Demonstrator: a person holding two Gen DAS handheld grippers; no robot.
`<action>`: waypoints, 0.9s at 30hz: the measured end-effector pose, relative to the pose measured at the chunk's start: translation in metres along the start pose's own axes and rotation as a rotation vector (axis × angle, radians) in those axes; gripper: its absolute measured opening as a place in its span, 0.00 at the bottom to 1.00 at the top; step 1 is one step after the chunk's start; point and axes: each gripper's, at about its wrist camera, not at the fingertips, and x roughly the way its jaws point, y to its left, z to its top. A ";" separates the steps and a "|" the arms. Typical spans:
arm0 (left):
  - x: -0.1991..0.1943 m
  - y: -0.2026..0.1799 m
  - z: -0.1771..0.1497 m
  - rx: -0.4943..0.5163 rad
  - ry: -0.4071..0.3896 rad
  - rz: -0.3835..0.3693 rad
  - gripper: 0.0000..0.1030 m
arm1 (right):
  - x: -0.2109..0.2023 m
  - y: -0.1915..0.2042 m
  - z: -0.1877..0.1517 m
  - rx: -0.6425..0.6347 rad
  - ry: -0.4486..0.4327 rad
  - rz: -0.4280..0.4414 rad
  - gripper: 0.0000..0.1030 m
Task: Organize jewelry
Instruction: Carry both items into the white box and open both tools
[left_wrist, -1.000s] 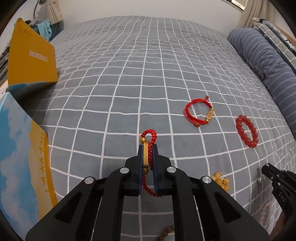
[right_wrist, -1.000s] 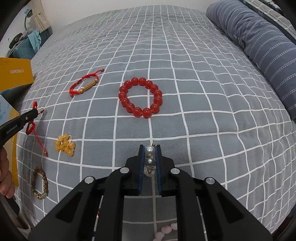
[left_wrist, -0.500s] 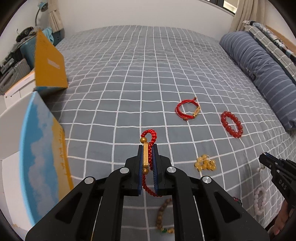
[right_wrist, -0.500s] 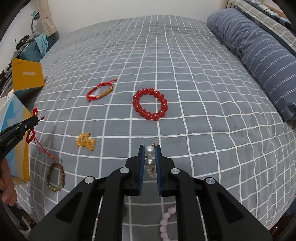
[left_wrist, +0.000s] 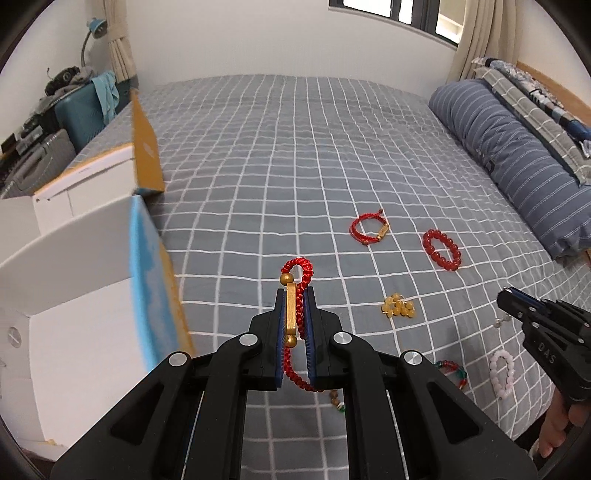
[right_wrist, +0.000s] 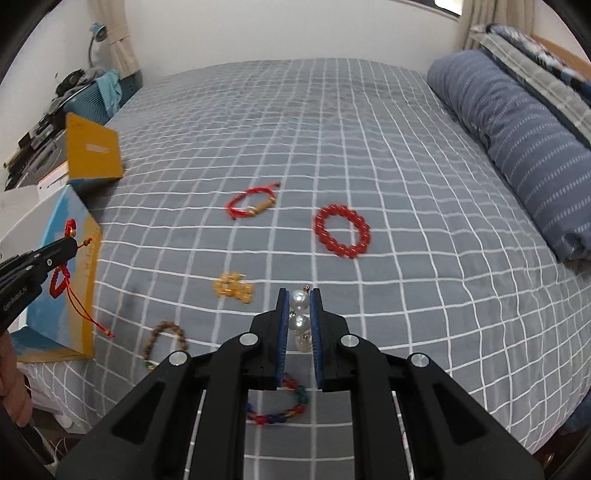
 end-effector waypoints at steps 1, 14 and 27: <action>-0.007 0.005 0.000 -0.002 -0.009 0.004 0.08 | -0.003 0.004 0.002 -0.006 -0.005 0.001 0.10; -0.069 0.092 -0.006 -0.124 -0.091 0.071 0.08 | -0.052 0.127 0.037 -0.123 -0.107 0.115 0.10; -0.075 0.218 -0.052 -0.247 -0.036 0.266 0.08 | -0.034 0.297 0.019 -0.297 -0.061 0.270 0.10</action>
